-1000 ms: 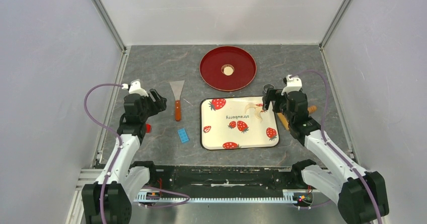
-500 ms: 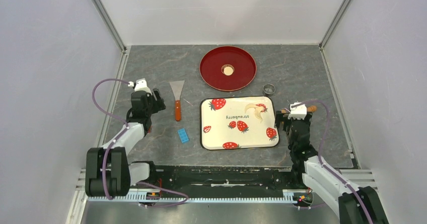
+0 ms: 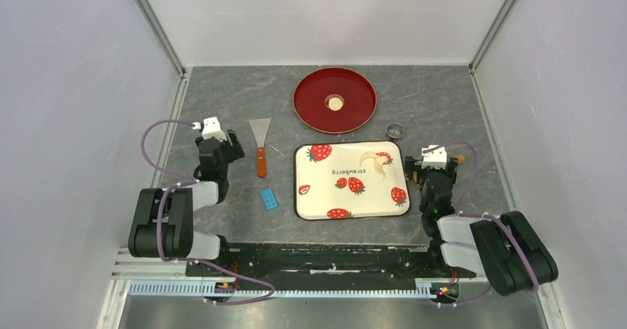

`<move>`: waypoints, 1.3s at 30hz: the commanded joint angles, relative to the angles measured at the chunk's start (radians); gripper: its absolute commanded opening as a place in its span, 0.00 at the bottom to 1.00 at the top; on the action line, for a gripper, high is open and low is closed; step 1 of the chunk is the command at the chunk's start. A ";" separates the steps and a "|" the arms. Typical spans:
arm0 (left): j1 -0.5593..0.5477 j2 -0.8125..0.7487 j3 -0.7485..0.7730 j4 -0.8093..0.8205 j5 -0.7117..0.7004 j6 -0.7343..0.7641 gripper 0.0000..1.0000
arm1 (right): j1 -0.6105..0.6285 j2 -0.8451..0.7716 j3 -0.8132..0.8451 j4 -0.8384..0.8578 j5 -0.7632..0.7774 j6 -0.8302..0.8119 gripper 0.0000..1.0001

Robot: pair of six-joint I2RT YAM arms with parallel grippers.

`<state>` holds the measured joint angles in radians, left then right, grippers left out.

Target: Roll out the dumpling wrappers from the dough

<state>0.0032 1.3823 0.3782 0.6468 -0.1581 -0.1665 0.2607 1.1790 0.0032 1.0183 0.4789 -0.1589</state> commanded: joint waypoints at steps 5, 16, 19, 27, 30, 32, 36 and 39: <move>-0.074 0.082 -0.096 0.358 -0.012 0.143 0.79 | -0.064 0.144 0.065 0.084 -0.048 -0.060 0.98; -0.078 0.088 -0.098 0.378 0.000 0.152 0.79 | -0.133 0.195 -0.089 0.392 -0.195 -0.045 0.98; -0.078 0.087 -0.098 0.378 0.000 0.151 0.79 | -0.135 0.202 -0.088 0.402 -0.203 -0.044 0.98; -0.078 0.087 -0.099 0.380 -0.001 0.151 0.80 | -0.135 0.199 -0.091 0.404 -0.202 -0.044 0.98; -0.078 0.088 -0.099 0.379 -0.002 0.152 0.80 | -0.135 0.199 -0.090 0.404 -0.202 -0.044 0.98; -0.078 0.087 -0.099 0.379 -0.001 0.151 0.80 | -0.135 0.200 -0.090 0.404 -0.203 -0.044 0.98; -0.078 0.089 -0.099 0.379 -0.002 0.152 0.80 | -0.136 0.199 -0.090 0.404 -0.203 -0.044 0.98; -0.080 0.089 -0.099 0.379 -0.002 0.152 0.80 | -0.135 0.199 -0.090 0.404 -0.204 -0.044 0.98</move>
<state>-0.0700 1.4719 0.2779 0.9604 -0.1547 -0.0593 0.1287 1.3766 0.0029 1.3537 0.2848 -0.1890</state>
